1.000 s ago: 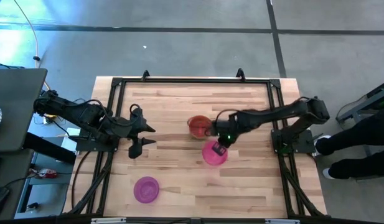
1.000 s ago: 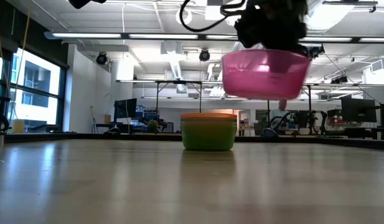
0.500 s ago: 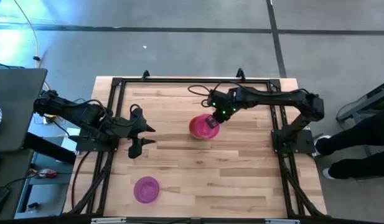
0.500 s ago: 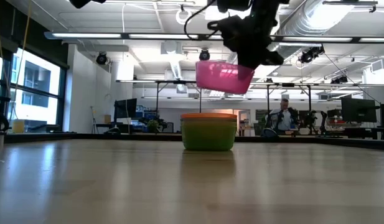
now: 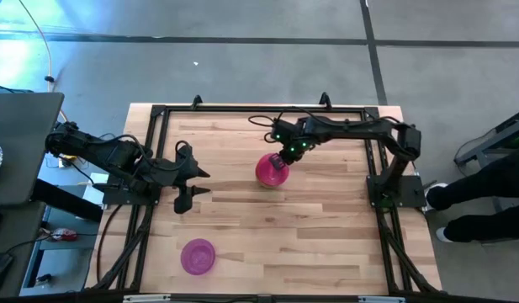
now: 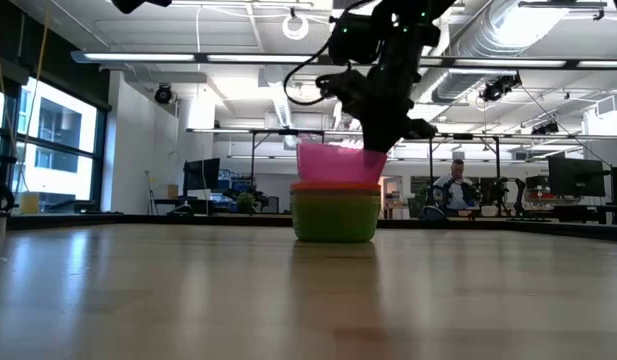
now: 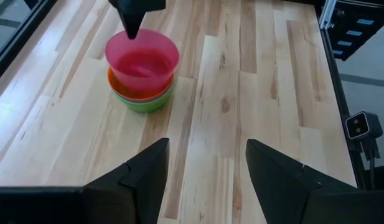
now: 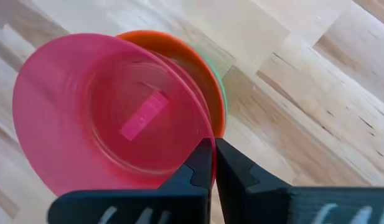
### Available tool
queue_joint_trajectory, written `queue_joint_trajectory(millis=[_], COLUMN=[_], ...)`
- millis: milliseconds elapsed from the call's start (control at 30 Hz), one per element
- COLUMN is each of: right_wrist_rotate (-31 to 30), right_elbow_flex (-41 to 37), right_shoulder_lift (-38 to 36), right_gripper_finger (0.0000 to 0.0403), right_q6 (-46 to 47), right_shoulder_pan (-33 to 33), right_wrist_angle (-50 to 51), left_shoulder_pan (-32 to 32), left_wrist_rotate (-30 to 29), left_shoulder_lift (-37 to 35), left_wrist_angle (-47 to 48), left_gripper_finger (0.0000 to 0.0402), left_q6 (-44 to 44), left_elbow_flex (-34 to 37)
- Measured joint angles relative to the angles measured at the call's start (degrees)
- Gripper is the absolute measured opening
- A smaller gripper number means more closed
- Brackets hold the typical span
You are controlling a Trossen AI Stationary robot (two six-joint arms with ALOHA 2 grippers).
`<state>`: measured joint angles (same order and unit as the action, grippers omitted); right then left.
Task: Nest bowls inside each other
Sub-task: Stack the pink bowl on top of the red bowl
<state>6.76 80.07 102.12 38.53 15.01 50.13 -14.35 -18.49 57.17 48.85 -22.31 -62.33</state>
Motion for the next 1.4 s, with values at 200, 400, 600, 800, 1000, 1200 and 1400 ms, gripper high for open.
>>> queue_joint_trajectory(millis=[200, 400, 600, 800, 1000, 1200, 1400], right_wrist_rotate=[0.01, 0.51, 0.82, 2.33, 2.39, 4.23, 4.9], right_elbow_flex=[0.0, 0.0, 0.0, 0.0, 0.0, 0.14, 0.34], right_shoulder_lift=[1.64, 2.82, 3.0, 3.0, 3.66, 6.13, 6.66], right_gripper_finger=[0.0, 0.0, 0.0, 0.0, 0.0, 0.0, 0.0], right_q6=[0.0, -0.03, -0.03, 0.01, 1.33, 1.54, 2.48], right_shoulder_pan=[0.87, 1.12, 1.11, 0.16, -1.18, -3.02, -3.87], right_wrist_angle=[-2.01, -1.94, -1.59, 0.25, -0.1, -0.19, -0.87], left_shoulder_pan=[0.0, 0.0, 0.0, 0.0, 0.0, 0.0, 0.0], left_wrist_rotate=[-0.15, -0.17, -0.39, -0.73, -1.31, -1.28, -1.26], left_shoulder_lift=[0.0, 0.0, 0.0, 0.0, 0.0, 0.0, 0.0], left_wrist_angle=[-0.01, -0.04, -0.04, -0.3, -0.32, -0.4, -0.32], left_gripper_finger=[0.0201, 0.0201, 0.0201, 0.0201, 0.0201, 0.0201, 0.0201], left_q6=[0.0, 0.0, 0.0, 0.0, 0.0, -0.02, -0.01], left_elbow_flex=[0.0, 0.0, 0.0, 0.0, 0.0, 0.0, 0.0])
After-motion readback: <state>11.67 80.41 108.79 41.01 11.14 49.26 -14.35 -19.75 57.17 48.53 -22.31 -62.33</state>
